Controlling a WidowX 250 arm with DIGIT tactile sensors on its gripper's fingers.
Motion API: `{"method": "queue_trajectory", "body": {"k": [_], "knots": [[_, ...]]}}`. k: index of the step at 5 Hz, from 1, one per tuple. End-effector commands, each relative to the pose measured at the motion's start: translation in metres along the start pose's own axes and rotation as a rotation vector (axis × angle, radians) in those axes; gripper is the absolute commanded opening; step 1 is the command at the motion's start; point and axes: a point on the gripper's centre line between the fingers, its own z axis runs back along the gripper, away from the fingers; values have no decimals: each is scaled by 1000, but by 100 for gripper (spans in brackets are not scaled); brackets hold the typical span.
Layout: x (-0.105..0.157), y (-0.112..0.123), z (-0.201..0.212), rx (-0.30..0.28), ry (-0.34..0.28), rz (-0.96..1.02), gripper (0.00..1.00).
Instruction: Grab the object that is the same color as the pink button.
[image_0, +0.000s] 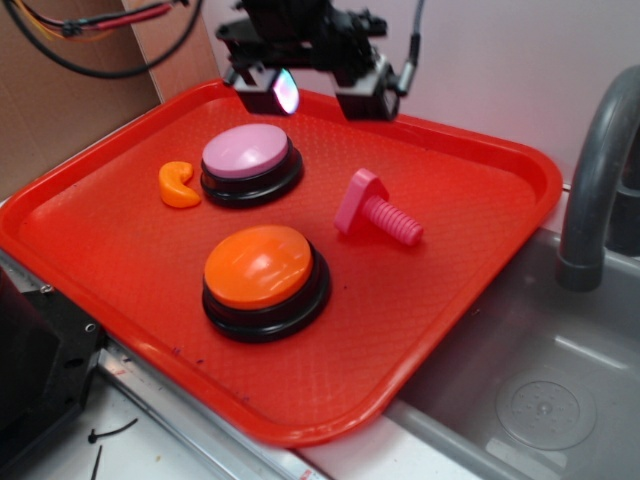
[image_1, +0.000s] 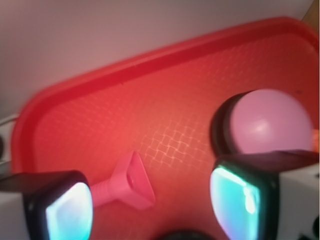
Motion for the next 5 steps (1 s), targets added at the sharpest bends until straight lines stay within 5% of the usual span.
{"method": "queue_trajectory", "body": {"k": [1, 3, 4, 5], "knots": [[9, -21, -28, -24, 7, -39, 100], [2, -28, -49, -23, 46, -80, 100], [1, -24, -58, -79, 100, -75, 100], [2, -20, -60, -39, 76, -41, 0]]}}
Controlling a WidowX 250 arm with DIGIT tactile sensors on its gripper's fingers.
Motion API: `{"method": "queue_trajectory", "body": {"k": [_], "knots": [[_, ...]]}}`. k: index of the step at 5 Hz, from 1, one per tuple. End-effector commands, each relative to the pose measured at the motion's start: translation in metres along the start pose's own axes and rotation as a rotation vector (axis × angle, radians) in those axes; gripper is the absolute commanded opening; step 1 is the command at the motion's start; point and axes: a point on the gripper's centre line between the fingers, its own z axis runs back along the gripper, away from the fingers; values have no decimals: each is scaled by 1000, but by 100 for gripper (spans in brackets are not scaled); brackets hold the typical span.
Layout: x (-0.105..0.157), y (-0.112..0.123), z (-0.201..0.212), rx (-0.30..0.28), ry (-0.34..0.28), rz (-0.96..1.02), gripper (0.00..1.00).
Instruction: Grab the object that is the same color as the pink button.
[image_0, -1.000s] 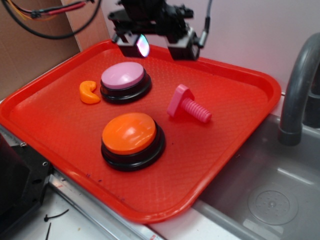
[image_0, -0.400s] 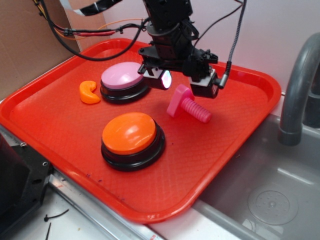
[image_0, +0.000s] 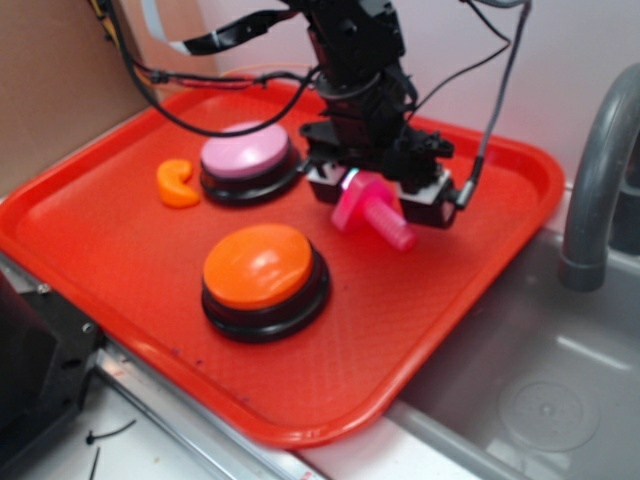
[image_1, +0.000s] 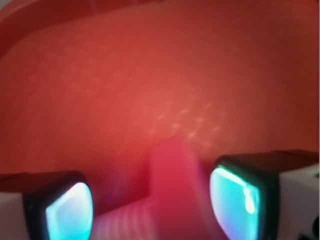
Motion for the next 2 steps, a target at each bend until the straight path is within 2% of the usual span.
{"method": "queue_trajectory", "body": {"k": [1, 2], "knots": [[14, 6, 10, 14, -58, 54, 0], [13, 9, 10, 25, -65, 59, 0]]}}
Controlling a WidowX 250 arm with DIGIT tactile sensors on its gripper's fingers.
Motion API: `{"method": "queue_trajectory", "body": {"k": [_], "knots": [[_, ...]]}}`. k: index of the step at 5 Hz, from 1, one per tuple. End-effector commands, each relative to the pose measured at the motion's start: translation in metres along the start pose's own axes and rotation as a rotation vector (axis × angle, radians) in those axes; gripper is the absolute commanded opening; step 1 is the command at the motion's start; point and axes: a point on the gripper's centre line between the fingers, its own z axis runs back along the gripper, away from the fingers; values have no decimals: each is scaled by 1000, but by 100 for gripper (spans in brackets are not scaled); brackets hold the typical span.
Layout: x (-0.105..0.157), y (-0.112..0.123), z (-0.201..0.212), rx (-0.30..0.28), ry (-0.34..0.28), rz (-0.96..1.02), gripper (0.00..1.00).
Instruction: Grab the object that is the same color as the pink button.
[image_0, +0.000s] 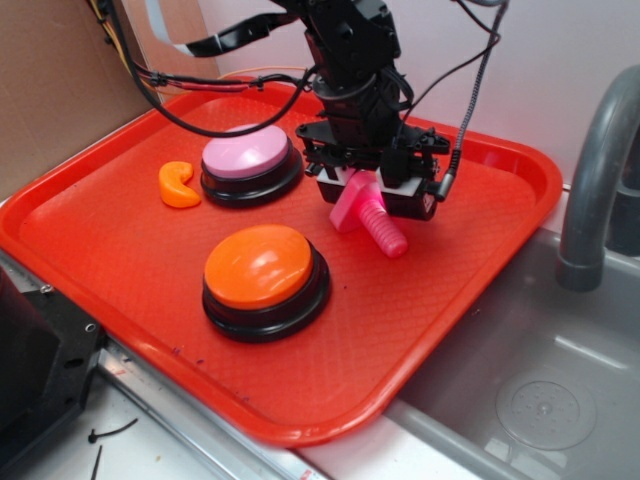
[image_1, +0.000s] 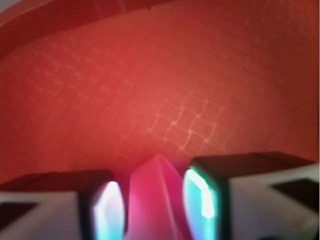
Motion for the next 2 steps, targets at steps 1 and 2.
{"method": "queue_trajectory", "body": {"k": [1, 2], "knots": [[9, 3, 15, 8, -25, 5, 0], [14, 7, 44, 24, -29, -22, 0]]}}
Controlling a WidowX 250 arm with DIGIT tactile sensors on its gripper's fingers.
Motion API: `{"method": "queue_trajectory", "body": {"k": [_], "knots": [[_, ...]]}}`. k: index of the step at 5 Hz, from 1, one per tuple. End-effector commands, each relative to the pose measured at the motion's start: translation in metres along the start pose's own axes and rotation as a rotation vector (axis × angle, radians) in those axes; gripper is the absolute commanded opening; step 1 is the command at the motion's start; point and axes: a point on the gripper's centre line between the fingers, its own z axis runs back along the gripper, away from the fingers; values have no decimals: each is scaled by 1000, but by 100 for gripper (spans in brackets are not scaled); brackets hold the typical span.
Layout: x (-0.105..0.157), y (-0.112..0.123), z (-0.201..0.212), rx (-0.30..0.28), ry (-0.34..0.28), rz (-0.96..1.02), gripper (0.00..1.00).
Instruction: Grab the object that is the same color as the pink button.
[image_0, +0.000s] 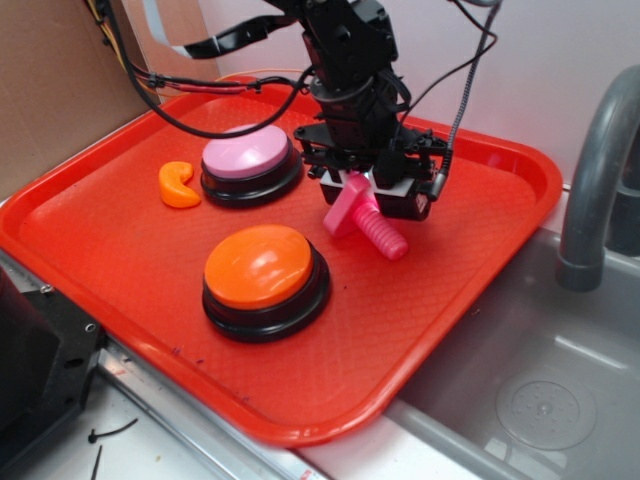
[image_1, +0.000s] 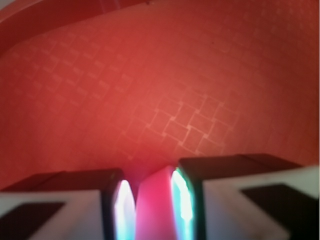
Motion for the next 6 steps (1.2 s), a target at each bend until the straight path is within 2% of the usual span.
{"method": "queue_trajectory", "body": {"k": [1, 2, 3, 4, 5, 6], "knots": [[24, 15, 94, -23, -69, -16, 0], [29, 30, 134, -23, -14, -29, 0], [22, 58, 187, -30, 16, 41, 0], [11, 76, 217, -49, 1, 93, 0], [-14, 102, 242, -56, -58, 155, 0], [-28, 115, 246, -40, -77, 164, 0]]}}
